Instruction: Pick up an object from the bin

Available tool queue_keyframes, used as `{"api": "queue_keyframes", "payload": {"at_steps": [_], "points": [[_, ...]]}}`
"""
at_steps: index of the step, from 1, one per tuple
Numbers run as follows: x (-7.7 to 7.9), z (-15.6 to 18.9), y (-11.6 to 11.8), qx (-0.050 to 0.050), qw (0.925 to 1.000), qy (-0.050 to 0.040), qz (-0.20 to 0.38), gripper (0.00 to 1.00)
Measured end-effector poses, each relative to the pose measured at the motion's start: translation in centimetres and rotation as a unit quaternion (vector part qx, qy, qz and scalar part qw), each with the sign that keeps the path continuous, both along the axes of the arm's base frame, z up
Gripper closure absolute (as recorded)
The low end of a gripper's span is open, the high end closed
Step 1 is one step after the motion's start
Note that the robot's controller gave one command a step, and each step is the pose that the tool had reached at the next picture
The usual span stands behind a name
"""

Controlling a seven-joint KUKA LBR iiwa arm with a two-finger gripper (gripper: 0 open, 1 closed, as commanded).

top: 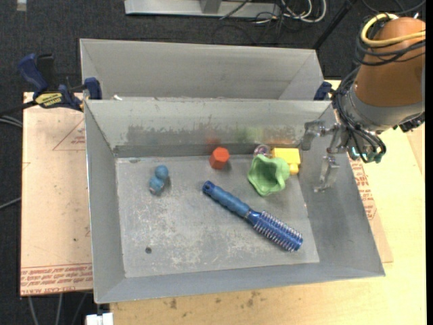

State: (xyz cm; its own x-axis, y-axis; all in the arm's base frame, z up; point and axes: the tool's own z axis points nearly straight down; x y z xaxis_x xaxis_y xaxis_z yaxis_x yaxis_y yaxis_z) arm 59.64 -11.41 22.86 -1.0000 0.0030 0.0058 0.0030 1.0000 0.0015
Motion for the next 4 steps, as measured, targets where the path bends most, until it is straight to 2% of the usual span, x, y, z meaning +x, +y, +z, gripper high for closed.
{"api": "queue_keyframes", "payload": {"at_steps": [1, 2, 3, 4], "points": [[2.4, -10.6, 5.3, 0.001, 0.9998, -0.0005, 0.022, 0.0], [0.9, -16.0, 4.9, 0.0, 0.9919, -0.0023, 0.127, 0.0], [-4.3, -15.9, 1.3, 0.0, 0.9991, -0.0021, 0.043, 0.0], [-4.2, -15.9, 1.5, 0.0, 0.999, -0.0033, 0.045, 1.0]]}}
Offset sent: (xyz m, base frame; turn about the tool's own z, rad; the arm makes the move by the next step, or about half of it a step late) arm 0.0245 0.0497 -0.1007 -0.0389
